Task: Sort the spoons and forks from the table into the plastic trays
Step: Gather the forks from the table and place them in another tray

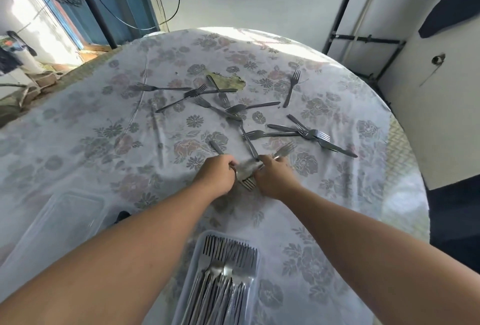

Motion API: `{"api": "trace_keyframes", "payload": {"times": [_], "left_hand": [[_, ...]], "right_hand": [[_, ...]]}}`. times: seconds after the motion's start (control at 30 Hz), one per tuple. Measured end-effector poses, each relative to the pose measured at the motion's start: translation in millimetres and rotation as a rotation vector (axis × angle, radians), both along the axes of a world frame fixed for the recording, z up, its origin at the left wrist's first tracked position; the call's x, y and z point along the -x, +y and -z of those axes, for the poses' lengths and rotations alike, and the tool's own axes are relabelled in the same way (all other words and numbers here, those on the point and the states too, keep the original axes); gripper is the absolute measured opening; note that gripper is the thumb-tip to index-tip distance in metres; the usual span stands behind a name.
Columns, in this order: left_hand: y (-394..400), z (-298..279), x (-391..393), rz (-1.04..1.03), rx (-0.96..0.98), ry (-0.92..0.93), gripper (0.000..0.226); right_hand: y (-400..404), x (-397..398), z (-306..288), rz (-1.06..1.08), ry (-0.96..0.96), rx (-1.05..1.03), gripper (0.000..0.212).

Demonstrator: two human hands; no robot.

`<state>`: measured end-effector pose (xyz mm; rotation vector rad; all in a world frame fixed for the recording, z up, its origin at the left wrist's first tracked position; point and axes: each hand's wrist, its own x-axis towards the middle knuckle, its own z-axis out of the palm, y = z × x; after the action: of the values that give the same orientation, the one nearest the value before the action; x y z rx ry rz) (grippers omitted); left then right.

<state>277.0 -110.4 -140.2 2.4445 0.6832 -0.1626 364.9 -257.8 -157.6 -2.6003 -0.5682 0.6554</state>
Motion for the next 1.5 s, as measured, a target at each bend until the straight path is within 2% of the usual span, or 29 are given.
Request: {"api": "trace_keyframes", "payload": {"times": [0.13,0.2,0.3,0.33,0.43,0.53,0.6,0.67,0.8,0.97,1.1,1.23,1.3,1.37,1.5], "left_hand": [[22.9,7.6,1.3,0.281,-0.45,0.059,0.052],[27.5,12.2,-1.6,0.405,-0.53,0.056,0.049],[25.9,16.7,-6.3,0.472,-0.536,0.002,0.018],[23.4,17.9,-8.0,0.477,-0.519,0.014,0.015],[17.2,18.2,-12.4,0.486,-0.466,0.147,0.024],[14.7,8.6,-12.5,0.528,-0.333,0.248,0.02],[13.6,-0.1,-10.4,0.451,-0.148,0.241,0.008],[10.8,-7.0,-11.1,0.296,-0.011,0.155,0.008],[-2.2,-10.9,-22.1,-0.128,0.118,-0.003,0.024],[-22.3,2.4,-53.9,-0.372,0.221,-0.073,0.031],[-33.7,4.4,-77.2,-0.469,0.195,-0.041,0.033],[-32.9,12.1,-92.9,-0.552,0.203,-0.02,0.035],[-32.4,18.2,-97.3,-0.539,0.21,0.004,0.041],[-33.2,22.8,-98.6,-0.504,0.161,0.047,0.039],[-31.1,22.4,-98.6,-0.45,0.066,0.072,0.028]], "right_hand": [[4.0,-2.6,3.8,0.045,-0.035,0.008,0.035],[-0.4,-1.9,6.8,0.066,-0.091,0.018,0.029],[-8.7,-2.4,11.4,0.128,-0.144,0.005,0.023],[-10.3,-2.7,10.7,0.172,-0.142,-0.015,0.021],[-12.5,-4.0,4.5,0.325,-0.068,-0.109,0.03],[-18.0,-9.5,-1.7,0.491,0.036,-0.208,0.038],[-24.1,-14.8,-4.5,0.555,0.067,-0.235,0.032],[-30.4,-17.6,-6.3,0.54,0.065,-0.235,0.026],[-37.0,-13.9,-4.9,0.517,0.069,-0.297,0.021],[-43.8,-20.6,-8.3,0.399,0.009,-0.305,0.013],[-54.3,-42.0,-7.2,0.336,-0.104,-0.265,0.01],[-70.4,-61.5,-9.6,0.337,-0.224,-0.133,0.027],[-80.3,-69.7,-10.9,0.345,-0.301,-0.017,0.031],[-88.8,-78.2,-9.9,0.34,-0.346,0.079,0.032],[-93.0,-87.2,-7.0,0.315,-0.303,0.207,0.03]]}}
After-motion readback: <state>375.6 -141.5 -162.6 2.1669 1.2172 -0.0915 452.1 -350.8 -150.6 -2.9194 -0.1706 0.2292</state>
